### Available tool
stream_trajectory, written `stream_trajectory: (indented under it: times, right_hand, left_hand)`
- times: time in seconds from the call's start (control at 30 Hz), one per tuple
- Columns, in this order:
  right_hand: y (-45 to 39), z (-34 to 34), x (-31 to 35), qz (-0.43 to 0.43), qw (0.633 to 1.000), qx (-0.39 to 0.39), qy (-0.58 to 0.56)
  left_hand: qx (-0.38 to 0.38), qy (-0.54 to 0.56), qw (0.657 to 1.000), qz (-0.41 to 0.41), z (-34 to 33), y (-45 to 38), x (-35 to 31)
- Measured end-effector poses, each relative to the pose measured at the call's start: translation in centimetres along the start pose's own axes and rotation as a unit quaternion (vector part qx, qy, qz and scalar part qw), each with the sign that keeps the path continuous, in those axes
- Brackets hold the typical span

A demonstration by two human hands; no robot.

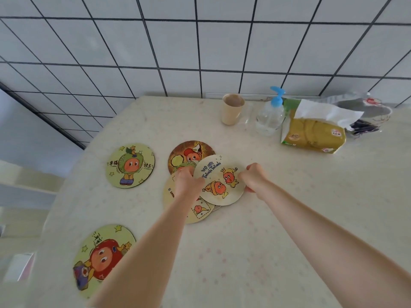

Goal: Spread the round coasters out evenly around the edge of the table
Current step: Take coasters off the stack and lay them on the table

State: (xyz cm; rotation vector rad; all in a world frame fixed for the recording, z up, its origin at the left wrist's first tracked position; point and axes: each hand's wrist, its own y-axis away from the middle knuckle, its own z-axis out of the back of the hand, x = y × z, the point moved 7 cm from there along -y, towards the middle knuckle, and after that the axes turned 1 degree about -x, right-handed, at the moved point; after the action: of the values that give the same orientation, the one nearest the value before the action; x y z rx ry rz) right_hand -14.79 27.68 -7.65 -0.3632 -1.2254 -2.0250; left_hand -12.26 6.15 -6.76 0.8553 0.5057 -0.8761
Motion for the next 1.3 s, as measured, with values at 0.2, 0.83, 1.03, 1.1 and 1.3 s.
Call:
stream_trajectory:
  times: [0.2,0.83,1.03,1.1,1.3]
  right_hand:
    - [0.2,-0.1,-0.2,0.009,0.999,-0.003,-0.031]
    - [5.3,-7.1,3.8,0.125,0.991,0.037,0.04]
    - [6.1,-7.2,4.0,0.144,0.988,0.045,0.033]
    - [7.0,-6.9,4.0,0.157,0.987,0.034,0.008]
    - [12.4,-5.0,3.0,0.191,0.981,-0.017,-0.034]
  left_hand:
    - [0.009,0.062,0.998,-0.01,0.1,0.4,-0.6]
    - [-0.058,0.164,0.977,0.121,6.2,3.7,8.2]
    - [-0.055,0.258,0.953,0.148,6.5,3.8,9.3]
    - [-0.047,0.275,0.95,0.141,6.8,4.3,9.5]
    - [-0.025,0.291,0.953,0.077,9.4,8.2,9.9]
